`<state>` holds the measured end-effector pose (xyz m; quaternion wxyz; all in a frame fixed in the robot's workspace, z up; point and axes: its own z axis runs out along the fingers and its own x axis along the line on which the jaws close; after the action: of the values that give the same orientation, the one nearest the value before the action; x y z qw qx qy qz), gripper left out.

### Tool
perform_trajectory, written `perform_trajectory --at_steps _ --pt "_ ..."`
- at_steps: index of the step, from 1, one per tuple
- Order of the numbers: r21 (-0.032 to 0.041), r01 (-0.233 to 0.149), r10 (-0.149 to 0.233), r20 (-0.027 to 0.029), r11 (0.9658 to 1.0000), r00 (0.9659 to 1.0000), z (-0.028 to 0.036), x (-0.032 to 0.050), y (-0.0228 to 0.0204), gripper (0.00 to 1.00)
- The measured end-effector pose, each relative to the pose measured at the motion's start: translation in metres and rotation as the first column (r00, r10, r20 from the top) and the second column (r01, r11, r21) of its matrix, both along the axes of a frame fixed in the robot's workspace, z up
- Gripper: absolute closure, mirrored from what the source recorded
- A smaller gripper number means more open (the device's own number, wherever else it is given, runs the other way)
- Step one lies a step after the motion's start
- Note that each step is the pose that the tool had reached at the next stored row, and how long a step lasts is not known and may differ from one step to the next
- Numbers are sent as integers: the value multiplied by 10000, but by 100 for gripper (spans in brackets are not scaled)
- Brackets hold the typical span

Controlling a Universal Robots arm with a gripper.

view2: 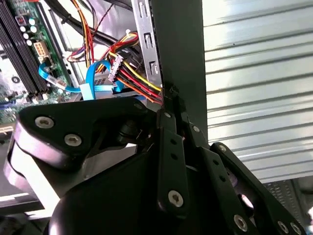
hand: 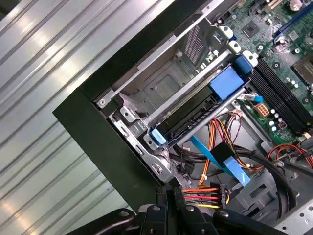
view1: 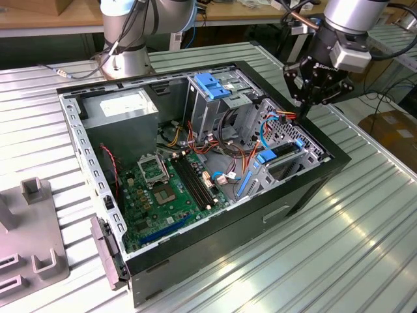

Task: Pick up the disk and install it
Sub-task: 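Insert the first disk wire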

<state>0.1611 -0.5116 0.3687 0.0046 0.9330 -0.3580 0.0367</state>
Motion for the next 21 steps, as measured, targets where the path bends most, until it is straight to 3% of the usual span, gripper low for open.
perform_trajectory --at_steps 4,14,17,20,21 --pt "0 730 -730 1 9973 9973 -2 -1 0 84" --pt "-2 810 -810 9 9967 9967 -2 -54 0 84" --pt "-4 1395 -1395 9 9902 9902 -2 -55 0 84" --pt "-4 1749 -1749 9 9846 9846 -2 -55 0 84" --pt "-4 1924 -1924 9 9813 9813 -2 -55 0 84"
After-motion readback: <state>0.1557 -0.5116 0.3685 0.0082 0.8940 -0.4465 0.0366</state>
